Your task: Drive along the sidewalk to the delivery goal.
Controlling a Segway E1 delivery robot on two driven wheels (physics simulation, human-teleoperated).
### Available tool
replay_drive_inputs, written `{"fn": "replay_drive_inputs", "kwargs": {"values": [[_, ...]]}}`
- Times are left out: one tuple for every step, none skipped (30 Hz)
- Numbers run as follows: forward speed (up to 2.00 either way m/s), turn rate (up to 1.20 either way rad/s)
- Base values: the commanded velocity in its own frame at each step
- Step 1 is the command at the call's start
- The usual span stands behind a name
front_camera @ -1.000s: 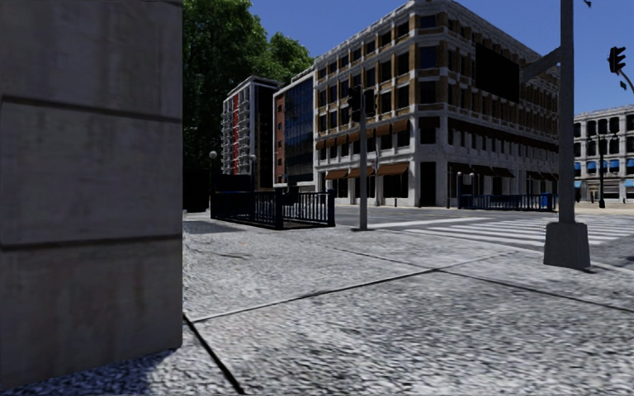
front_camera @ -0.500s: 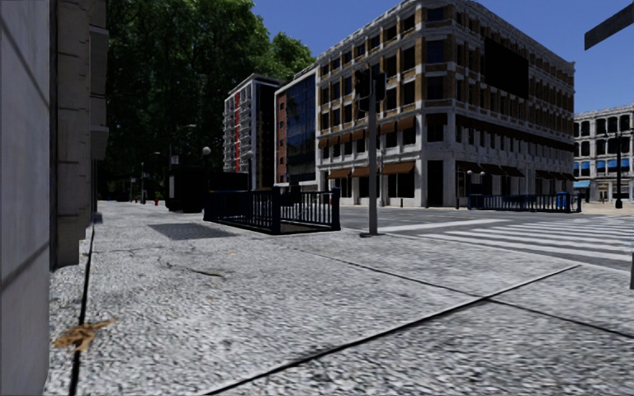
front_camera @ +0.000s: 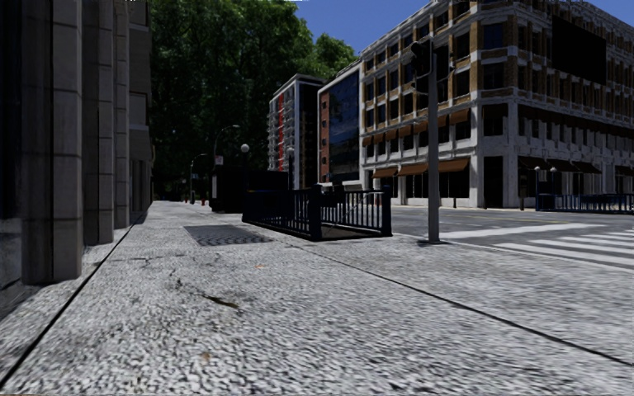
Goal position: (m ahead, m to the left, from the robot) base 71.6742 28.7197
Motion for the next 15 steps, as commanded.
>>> {"fn": "replay_drive_inputs", "kwargs": {"values": [[2.0, 0.52], [2.0, 0.52], [2.0, 0.52], [2.0, 0.53], [2.0, 0.53], [2.0, 0.54], [2.0, 0.54], [2.0, 0.54], [2.0, 0.54], [2.0, 0.54], [2.0, 0.54], [2.0, 0.54], [2.0, 0.54], [2.0, 0.54], [2.0, 0.54]]}}
